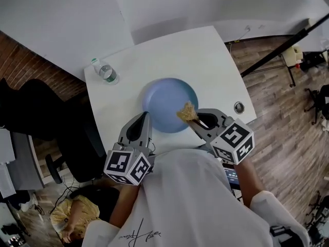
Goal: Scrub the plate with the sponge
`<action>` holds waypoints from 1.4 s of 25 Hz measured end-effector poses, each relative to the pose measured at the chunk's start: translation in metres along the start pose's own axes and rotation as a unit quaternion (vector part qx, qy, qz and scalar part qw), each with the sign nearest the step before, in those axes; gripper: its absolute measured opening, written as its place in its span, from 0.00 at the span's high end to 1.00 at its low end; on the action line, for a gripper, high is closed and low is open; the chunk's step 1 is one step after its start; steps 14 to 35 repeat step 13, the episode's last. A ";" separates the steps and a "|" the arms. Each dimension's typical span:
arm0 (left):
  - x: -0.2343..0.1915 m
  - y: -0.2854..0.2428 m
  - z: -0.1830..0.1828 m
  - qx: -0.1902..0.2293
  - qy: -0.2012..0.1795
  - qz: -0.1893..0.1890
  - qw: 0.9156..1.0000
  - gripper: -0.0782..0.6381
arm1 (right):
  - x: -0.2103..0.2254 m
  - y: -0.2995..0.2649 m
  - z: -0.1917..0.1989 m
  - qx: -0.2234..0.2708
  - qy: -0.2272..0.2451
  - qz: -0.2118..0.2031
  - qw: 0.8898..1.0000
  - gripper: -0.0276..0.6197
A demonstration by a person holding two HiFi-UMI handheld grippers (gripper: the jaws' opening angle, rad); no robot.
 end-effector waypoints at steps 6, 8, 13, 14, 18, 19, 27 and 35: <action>0.001 0.004 0.005 -0.007 -0.001 0.013 1.000 0.91 | -0.009 -0.002 -0.005 0.003 0.004 0.003 1.000 0.89; -0.001 0.004 0.004 -0.006 -0.006 0.013 1.000 0.91 | -0.010 -0.006 -0.006 0.003 0.006 0.005 1.000 0.89; -0.004 0.001 0.003 0.000 -0.023 0.012 1.000 0.91 | -0.010 -0.013 -0.009 0.002 0.013 0.010 1.000 0.89; -0.004 0.001 0.003 0.000 -0.023 0.012 1.000 0.91 | -0.010 -0.013 -0.009 0.002 0.013 0.010 1.000 0.89; -0.004 0.001 0.003 0.000 -0.023 0.012 1.000 0.91 | -0.010 -0.013 -0.009 0.002 0.013 0.010 1.000 0.89; -0.004 0.001 0.003 0.000 -0.023 0.012 1.000 0.91 | -0.010 -0.013 -0.009 0.002 0.013 0.010 1.000 0.89; -0.004 0.001 0.003 0.000 -0.023 0.012 1.000 0.91 | -0.010 -0.013 -0.009 0.002 0.013 0.010 1.000 0.89; -0.004 0.001 0.003 0.000 -0.023 0.012 1.000 0.91 | -0.010 -0.013 -0.009 0.002 0.013 0.010 1.000 0.89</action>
Point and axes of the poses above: the fingertips, and each gripper's own axes: y backward along the fingers, x to its right, z out of its underside, the point moved 7 cm from there along y, backward along the fingers, and after that the axes turned 15 degrees about -z, right-handed, at the moved point
